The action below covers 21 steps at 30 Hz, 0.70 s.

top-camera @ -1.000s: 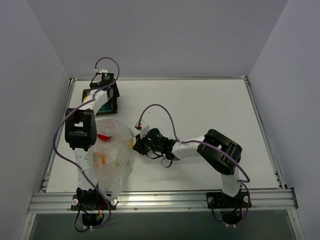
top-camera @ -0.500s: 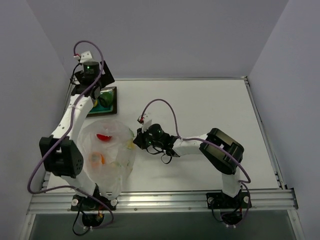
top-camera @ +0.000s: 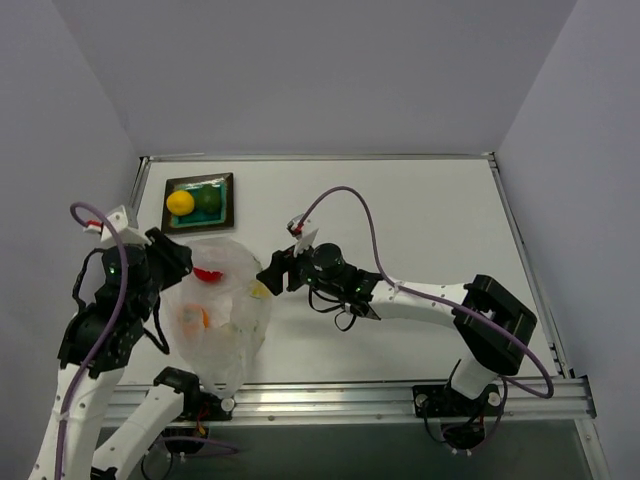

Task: Take the fake fruits out of the plastic bag

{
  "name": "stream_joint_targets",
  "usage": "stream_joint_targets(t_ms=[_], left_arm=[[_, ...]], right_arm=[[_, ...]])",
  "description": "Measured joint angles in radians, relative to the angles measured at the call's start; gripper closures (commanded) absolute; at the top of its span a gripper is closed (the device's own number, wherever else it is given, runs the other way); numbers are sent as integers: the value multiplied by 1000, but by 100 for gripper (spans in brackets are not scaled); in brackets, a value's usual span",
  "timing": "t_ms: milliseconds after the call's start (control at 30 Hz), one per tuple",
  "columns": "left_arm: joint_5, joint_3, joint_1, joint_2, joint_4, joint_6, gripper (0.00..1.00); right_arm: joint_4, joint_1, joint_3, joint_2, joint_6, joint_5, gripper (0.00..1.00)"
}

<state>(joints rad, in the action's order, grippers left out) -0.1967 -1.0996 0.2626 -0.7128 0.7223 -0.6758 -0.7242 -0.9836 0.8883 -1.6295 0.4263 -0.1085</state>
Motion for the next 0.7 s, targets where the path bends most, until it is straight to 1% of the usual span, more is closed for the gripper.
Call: stream_joint_targets(t_ms=[67,100,167,333,433,533,567,600,667,700], left_arm=[[26,28,0,64,87,-25,68],[45,40,1,82,119,-37,71],[72,79,3,102,158,-61,73],[127,216,14,101,192,-107,75],[120,262,50,57,185,-130,75],[77,275,98,-11,151,-144,69],[59,275,109,-45,131,-148,64],[42,275,116,-75,105,-150,62],[0,276,124,-146,40,-159,60],[-21,276,125,-180,8,-164,59]], right_arm=[[13,-13,0,15,-6,5,24],[25,-21,0,19,-7,6,23],[55,-35,3,20,-15,9,21],[124,-58,21,16,-41,10,20],[160,-60,80,-6,-66,18,20],[184,-58,168,-55,-93,26,20],[187,-58,198,-74,-101,28,20],[193,-57,224,-92,-110,32,18],[213,-54,275,-131,-124,40,14],[224,-53,296,-147,-132,44,14]])
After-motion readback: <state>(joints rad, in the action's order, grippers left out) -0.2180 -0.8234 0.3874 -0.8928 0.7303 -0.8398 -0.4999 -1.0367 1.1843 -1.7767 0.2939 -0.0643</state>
